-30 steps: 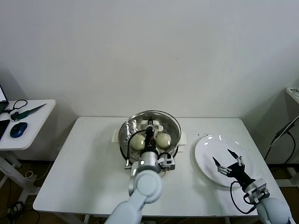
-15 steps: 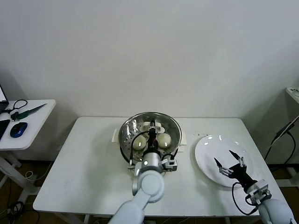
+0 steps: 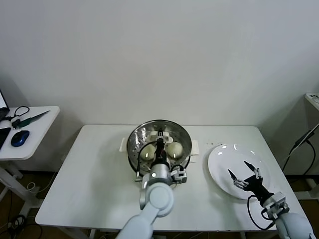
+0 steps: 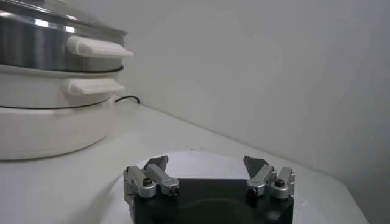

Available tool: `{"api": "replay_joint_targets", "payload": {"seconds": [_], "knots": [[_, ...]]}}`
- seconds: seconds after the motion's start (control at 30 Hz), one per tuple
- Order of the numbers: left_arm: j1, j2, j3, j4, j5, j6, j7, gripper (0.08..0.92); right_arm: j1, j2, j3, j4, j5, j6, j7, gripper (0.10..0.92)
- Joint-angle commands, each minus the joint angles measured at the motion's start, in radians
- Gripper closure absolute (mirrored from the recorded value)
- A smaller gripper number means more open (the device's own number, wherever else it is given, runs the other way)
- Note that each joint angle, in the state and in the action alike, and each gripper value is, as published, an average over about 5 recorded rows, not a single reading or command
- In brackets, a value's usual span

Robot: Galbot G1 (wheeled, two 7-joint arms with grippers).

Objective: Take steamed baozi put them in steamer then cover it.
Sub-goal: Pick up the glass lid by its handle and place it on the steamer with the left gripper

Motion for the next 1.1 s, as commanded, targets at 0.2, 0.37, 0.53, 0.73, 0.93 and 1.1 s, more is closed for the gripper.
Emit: {"api": "replay_joint_targets", "payload": {"seconds": [0.2,0.37,0.53,0.73,0.93,1.1], "knots": [[0.003,0.002,0.0,0.012,-0.009,-0.001,-0.039,0.858,-0.001,0.003,0.001,-0.003,-0.005,0.003,-0.003,0.203],[0.003,0.006,0.003,0.016,-0.011,-0.003,-0.047,0.858,-0.001,0.004,0.001,-0.004,-0.007,0.004,-0.005,0.203],[0.008,0.008,-0.001,0.01,-0.011,-0.005,-0.037,0.858,-0.001,0.004,0.001,-0.002,-0.009,0.003,-0.007,0.203],[0.008,0.044,0.0,-0.04,-0.02,-0.004,-0.01,0.815,0.002,0.002,0.002,-0.002,-0.01,-0.008,-0.006,0.203],[0.027,0.092,0.002,-0.134,-0.045,0.01,0.012,0.649,0.01,0.002,0.001,0.0,-0.014,-0.039,0.0,0.203],[0.075,0.135,0.011,-0.238,-0.078,0.018,0.028,0.51,0.02,0.0,-0.003,0.005,-0.054,-0.096,0.017,0.203]]}}
